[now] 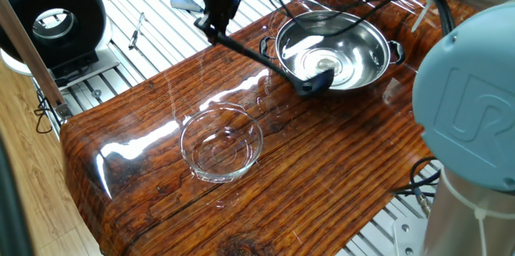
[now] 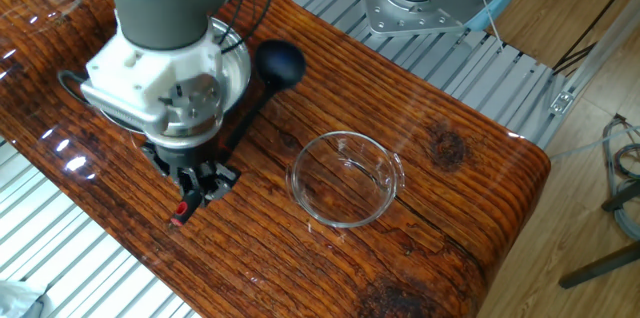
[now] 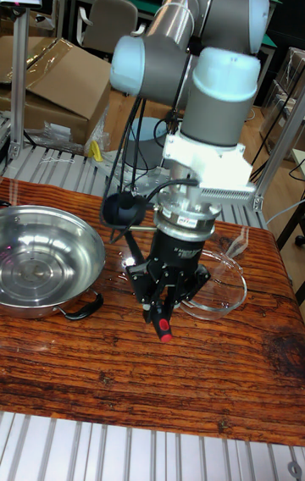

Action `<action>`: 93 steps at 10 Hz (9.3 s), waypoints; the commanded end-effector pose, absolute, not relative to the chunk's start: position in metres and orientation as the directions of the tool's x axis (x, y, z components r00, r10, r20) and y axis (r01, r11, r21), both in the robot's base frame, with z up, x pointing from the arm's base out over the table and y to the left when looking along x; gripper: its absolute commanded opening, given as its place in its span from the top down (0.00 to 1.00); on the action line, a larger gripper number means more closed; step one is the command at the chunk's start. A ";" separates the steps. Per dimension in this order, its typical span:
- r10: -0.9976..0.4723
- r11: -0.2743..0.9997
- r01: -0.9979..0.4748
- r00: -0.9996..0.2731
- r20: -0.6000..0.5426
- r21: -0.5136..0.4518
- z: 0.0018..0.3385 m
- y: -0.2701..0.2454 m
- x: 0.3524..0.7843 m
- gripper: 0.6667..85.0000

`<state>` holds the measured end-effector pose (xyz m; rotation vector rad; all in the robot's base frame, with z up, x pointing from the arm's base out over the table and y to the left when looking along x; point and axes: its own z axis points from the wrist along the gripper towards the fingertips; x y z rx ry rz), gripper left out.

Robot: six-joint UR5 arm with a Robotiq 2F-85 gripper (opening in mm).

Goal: Scoop water with a large spoon from one bowl to another

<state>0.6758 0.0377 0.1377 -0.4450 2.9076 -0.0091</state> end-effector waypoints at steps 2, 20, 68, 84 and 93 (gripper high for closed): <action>-0.469 0.883 -0.461 -0.855 -0.223 -0.089 0.159 0.034 0.680 1.00; -0.750 0.617 -0.779 -0.539 -0.384 -0.112 0.153 0.027 0.660 1.00; -0.729 0.625 -0.781 -0.573 -0.375 -0.020 0.117 -0.006 0.621 1.00; -0.744 0.604 -0.797 -0.555 -0.371 -0.020 0.116 -0.005 0.618 0.73; -0.753 0.595 -0.804 -0.547 -0.366 -0.022 0.115 -0.005 0.617 0.58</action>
